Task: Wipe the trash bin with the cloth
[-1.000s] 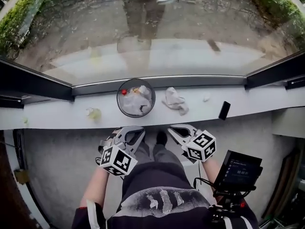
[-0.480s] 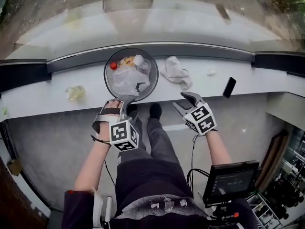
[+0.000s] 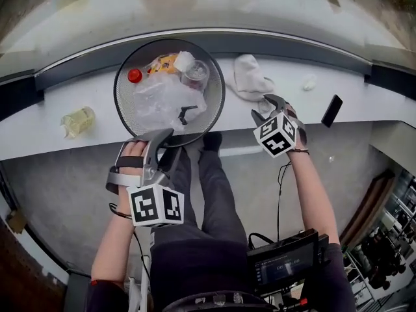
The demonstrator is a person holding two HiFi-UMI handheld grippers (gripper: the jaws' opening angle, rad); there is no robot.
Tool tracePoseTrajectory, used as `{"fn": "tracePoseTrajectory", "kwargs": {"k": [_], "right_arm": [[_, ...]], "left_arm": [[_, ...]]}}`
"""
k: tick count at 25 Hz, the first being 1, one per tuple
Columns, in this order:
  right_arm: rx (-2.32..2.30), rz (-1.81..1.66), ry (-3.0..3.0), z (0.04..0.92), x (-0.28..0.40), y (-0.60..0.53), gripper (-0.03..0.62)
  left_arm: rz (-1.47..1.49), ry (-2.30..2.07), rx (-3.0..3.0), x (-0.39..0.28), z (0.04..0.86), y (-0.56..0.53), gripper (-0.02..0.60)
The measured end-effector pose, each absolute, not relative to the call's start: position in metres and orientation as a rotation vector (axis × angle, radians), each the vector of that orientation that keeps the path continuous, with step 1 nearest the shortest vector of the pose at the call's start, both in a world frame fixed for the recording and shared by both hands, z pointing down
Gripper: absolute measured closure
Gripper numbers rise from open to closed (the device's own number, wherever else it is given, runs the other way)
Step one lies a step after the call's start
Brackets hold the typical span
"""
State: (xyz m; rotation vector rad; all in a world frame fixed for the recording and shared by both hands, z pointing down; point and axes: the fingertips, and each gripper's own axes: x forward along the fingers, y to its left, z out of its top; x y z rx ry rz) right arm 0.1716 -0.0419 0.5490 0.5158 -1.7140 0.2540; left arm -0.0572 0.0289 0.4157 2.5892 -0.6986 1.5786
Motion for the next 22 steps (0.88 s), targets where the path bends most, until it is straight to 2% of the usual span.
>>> {"fn": "tracePoseTrajectory", "kwargs": {"k": [5,9,10,11,13,17,22], "right_arm": [[0.576,0.205,-1.633,0.596,0.197,-0.081,0.381],[0.505,0.229,-1.585,0.630,0.200,-0.090,0.382],[0.499,0.247,-1.576,0.634,0.200,-0.086,0.388],[0.499,0.268,-1.568,0.636,0.199,-0.080,0.433],[0.505,0.310,-1.555,0.635,0.199,-0.066,0.490],[0.536,0.429,-1.651,0.612,0.186,-0.060,0.507],[0.699,0.554,-2.038,0.487,0.119,-0.069,0.507]], "left_arm": [[1.550,-0.608,2.611,-0.050,0.412,0.039,0.459],[1.312,-0.541,2.581,-0.047,0.396,0.034,0.460],[1.271,-0.519,2.576,-0.046,0.391,0.034,0.454],[1.264,-0.501,2.586,-0.046,0.386,0.034,0.434],[1.326,-0.462,2.641,-0.047,0.376,0.033,0.336],[1.597,-0.386,2.699,-0.066,0.384,0.028,0.330],[1.864,-0.109,2.672,-0.097,0.411,0.050,0.330]]}}
